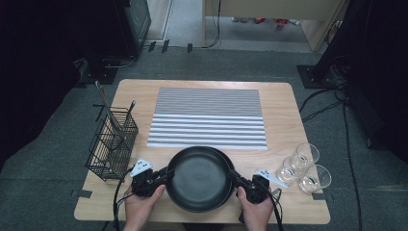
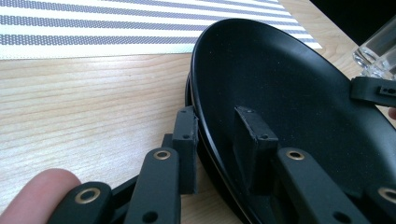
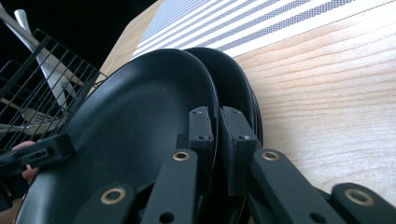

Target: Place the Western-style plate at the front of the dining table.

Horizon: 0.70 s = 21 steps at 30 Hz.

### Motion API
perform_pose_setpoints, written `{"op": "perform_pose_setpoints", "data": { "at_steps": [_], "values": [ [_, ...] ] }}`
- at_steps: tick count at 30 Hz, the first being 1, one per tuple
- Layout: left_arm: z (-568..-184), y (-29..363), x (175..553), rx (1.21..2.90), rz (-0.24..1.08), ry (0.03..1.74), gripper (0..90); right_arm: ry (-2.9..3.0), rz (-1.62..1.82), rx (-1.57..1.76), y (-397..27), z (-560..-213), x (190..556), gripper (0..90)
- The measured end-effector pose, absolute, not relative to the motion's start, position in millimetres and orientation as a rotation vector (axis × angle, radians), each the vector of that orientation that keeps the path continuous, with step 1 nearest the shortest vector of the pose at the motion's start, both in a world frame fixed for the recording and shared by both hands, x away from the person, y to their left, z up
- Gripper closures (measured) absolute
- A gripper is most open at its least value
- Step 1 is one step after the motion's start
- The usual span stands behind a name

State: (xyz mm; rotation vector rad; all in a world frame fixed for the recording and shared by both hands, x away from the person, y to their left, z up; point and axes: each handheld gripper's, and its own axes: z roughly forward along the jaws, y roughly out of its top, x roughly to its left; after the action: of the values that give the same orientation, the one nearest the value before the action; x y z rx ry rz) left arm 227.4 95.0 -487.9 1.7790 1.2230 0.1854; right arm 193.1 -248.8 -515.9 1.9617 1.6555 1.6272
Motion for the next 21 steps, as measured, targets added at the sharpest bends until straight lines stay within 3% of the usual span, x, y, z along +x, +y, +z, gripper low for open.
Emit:
{"op": "perform_pose_setpoints", "data": {
  "at_steps": [21],
  "values": [
    [-491.2,93.0,225.9,1.825,0.171,1.205,64.5,1.731,1.537,1.906,-243.3,-510.1,194.5,79.9]
  ]
}}
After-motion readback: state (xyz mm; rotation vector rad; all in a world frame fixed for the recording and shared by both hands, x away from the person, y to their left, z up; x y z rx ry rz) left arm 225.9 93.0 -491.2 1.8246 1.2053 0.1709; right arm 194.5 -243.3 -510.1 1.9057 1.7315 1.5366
